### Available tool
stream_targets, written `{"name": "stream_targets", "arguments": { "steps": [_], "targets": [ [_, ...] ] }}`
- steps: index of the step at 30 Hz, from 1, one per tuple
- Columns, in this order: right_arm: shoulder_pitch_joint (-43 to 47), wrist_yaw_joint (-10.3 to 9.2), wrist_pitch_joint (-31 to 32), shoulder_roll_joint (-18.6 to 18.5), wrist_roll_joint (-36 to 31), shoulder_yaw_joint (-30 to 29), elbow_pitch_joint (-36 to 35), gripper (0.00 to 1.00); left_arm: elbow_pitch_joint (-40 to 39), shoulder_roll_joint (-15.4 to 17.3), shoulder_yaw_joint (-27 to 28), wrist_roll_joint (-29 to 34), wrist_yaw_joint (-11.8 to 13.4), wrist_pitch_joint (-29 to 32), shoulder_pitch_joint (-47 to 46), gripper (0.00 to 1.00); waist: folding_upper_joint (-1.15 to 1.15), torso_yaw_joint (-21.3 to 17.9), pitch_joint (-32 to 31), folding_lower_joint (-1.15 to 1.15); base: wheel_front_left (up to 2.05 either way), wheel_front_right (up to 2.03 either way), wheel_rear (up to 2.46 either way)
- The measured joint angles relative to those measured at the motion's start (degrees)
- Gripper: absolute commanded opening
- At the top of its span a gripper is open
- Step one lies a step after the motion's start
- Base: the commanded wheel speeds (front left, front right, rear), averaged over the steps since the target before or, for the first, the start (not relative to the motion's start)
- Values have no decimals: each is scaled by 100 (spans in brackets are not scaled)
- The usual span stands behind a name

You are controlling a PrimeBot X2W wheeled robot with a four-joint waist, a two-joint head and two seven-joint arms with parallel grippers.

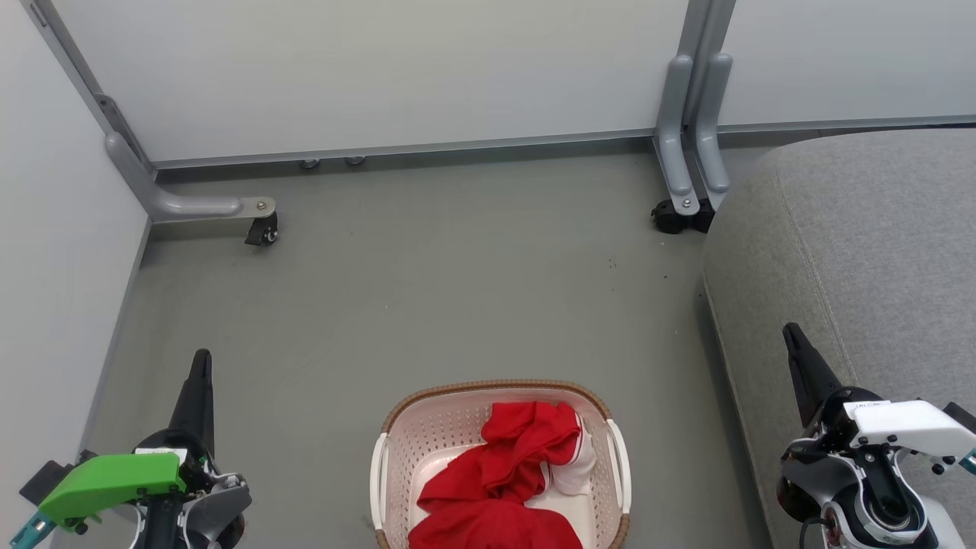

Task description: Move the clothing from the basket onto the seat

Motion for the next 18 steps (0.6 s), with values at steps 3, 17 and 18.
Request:
{"name": "stream_targets", "arguments": {
  "steps": [3,17,18],
  "targets": [
    [0,0,0,0,0,0,0,0,0,0,0,0,0,0,0,0,0,0,0,0,0,0,0],
    [0,0,0,0,0,0,0,0,0,0,0,0,0,0,0,0,0,0,0,0,0,0,0],
    [0,0,0,0,0,0,0,0,0,0,0,0,0,0,0,0,0,0,0,0,0,0,0]
  ]
}}
